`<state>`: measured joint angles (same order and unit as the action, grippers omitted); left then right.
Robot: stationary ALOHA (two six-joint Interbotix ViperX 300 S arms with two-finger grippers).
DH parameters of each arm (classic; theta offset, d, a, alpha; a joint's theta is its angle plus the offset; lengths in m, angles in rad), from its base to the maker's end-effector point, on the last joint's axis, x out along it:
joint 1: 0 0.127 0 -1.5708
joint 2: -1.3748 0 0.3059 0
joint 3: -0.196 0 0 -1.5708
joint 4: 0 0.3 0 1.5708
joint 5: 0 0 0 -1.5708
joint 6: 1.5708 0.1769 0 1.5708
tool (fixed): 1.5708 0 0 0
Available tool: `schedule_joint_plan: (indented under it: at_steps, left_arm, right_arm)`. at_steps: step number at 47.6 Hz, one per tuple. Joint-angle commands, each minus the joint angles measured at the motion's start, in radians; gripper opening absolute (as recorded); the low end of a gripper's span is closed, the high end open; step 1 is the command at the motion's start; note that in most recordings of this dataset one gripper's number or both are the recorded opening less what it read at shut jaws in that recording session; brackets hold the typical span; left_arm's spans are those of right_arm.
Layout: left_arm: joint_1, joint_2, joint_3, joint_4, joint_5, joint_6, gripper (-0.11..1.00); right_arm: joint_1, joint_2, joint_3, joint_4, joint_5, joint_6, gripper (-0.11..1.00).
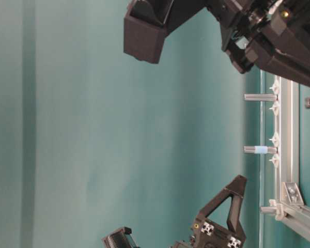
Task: Insert the wire through the string loop located in the center.
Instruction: 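Push the USB plug leftward through the black zip-tie loop, then bring the left gripper to the plug tip and grasp it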
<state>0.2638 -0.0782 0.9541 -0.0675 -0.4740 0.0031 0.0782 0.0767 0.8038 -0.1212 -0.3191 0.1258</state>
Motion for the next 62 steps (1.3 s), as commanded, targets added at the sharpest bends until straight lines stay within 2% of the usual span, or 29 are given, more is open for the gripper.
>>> schedule_joint_plan:
  at_steps: [1, 15, 37, 45, 62]
  left_arm:
    - [-0.026, -0.025, -0.015, 0.003, -0.005, 0.003, 0.0]
    - [-0.152, -0.025, -0.018, 0.003, 0.005, -0.006, 0.0]
    - [-0.324, -0.054, -0.038, 0.005, 0.089, -0.008, 0.0]
    - [-0.357, -0.051, -0.055, 0.003, 0.121, -0.008, 0.0]
    - [-0.365, 0.009, -0.103, 0.003, 0.135, -0.009, 0.0]
  right_arm:
    - [-0.006, -0.012, -0.02, 0.002, -0.005, 0.0, 0.07]
    - [-0.008, -0.014, -0.02, 0.002, -0.006, 0.0, 0.07]
    - [-0.006, -0.014, -0.02, 0.002, -0.009, 0.0, 0.07]
    - [-0.006, -0.014, -0.02, 0.002, -0.009, 0.0, 0.07]
    - [-0.006, -0.014, -0.02, 0.002, -0.009, 0.0, 0.07]
